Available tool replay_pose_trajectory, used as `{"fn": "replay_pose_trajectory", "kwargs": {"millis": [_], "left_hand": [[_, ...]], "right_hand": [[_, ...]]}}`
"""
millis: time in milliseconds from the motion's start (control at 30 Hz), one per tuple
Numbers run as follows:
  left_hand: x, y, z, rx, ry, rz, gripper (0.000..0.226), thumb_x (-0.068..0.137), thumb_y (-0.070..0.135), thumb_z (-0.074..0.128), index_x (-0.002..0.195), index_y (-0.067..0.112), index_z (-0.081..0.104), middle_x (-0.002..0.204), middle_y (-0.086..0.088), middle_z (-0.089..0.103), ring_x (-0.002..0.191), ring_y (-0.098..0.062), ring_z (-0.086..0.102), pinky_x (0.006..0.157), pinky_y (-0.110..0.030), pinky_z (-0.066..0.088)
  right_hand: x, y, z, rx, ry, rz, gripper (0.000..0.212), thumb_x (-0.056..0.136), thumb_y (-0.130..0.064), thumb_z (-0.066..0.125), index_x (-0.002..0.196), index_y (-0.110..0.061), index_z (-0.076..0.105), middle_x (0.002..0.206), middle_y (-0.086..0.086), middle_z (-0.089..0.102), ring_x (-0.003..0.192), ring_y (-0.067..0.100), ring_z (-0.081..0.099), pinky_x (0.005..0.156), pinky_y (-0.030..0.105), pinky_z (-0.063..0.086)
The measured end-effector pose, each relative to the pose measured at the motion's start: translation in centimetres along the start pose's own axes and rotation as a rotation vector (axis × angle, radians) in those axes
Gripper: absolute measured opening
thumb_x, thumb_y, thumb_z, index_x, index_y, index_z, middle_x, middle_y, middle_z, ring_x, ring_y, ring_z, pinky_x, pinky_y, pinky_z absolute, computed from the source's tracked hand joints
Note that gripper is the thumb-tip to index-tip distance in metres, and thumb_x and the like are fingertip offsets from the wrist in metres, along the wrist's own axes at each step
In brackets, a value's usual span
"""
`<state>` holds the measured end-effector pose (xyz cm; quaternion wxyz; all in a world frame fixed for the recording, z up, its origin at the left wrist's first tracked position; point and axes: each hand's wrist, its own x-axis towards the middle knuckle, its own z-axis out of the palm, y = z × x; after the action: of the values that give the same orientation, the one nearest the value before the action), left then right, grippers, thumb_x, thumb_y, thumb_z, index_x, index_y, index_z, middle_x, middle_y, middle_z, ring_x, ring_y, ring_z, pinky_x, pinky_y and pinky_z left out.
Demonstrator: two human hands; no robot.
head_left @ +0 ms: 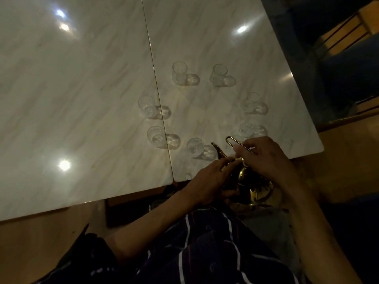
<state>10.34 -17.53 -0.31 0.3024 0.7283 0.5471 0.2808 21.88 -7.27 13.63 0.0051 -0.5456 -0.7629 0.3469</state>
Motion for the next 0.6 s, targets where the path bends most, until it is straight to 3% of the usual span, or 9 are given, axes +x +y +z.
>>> {"fn": "replay_pose_trajectory", "kwargs": {"millis": [600], "left_hand": [[0.02,0.28,-0.24,0.003,-0.023,-0.006,0.089,0.089,0.048,0.071,0.159,0.018,0.025,0.158,-0.01,0.034,0.135,-0.026,0.048,0.09,-0.041,0.058]], "right_hand": [[0.16,0.44,-0.12,0.017,-0.029,0.014,0.029,0.091,-0.042,0.058,0.076,-0.023,0.074,0.067,-0.008,0.068,0.072,0.008,0.066,0.074,0.032,0.053]]}}
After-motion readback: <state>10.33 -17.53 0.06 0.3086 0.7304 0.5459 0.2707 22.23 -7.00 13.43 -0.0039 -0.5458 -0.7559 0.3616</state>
